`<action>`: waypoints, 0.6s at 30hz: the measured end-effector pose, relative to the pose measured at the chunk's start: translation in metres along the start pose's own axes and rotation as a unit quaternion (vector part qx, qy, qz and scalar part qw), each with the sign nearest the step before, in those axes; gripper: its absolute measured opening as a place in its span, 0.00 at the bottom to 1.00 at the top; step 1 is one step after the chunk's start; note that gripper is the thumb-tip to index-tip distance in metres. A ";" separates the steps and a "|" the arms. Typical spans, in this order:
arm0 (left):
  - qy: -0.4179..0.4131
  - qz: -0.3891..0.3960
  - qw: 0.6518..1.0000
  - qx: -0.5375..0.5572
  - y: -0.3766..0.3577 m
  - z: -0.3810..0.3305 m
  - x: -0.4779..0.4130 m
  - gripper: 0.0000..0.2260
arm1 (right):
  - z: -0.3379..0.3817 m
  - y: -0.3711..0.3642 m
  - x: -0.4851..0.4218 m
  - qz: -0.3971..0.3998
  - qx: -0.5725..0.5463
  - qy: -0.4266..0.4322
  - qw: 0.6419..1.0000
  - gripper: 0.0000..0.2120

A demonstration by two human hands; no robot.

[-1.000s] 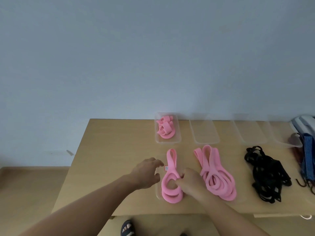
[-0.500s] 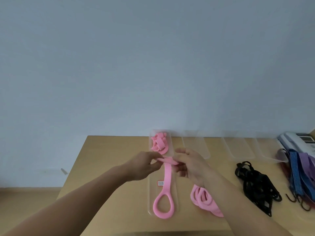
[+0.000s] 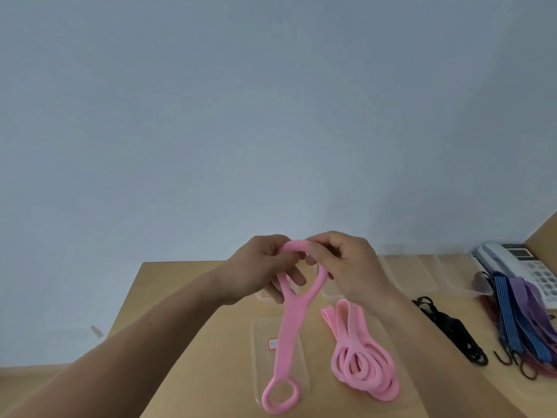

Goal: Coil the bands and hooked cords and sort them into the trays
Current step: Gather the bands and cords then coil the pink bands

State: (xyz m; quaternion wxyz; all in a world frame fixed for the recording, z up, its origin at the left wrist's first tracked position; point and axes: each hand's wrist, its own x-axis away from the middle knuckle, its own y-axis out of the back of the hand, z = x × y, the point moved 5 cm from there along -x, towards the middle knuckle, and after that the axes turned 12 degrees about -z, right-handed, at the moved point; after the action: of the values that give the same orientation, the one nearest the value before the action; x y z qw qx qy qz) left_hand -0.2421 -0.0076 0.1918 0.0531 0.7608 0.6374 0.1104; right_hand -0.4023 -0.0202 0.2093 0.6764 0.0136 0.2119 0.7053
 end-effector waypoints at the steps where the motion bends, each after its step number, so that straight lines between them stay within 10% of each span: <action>1: 0.013 0.006 1.000 0.023 0.000 -0.002 0.001 0.10 | 0.001 0.002 -0.001 -0.011 0.000 0.008 1.000 0.05; 9: 0.097 0.012 0.983 0.156 0.007 -0.018 0.009 0.19 | 0.024 0.002 0.002 -0.059 -0.002 0.130 0.990 0.16; 12: 0.064 0.011 0.984 0.165 0.011 -0.023 0.012 0.14 | 0.024 0.003 0.001 -0.029 -0.093 0.068 0.993 0.05; 18: -0.002 -0.024 0.993 0.112 0.012 -0.025 0.015 0.12 | 0.010 0.001 0.002 0.059 -0.111 -0.069 0.990 0.18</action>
State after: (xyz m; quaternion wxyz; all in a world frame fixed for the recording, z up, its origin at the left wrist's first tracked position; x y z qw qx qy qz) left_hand -0.2336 0.0033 0.2200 -0.0278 0.7468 0.6635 0.0354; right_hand -0.4001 -0.0156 0.2181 0.6442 -0.0006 0.0838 0.7603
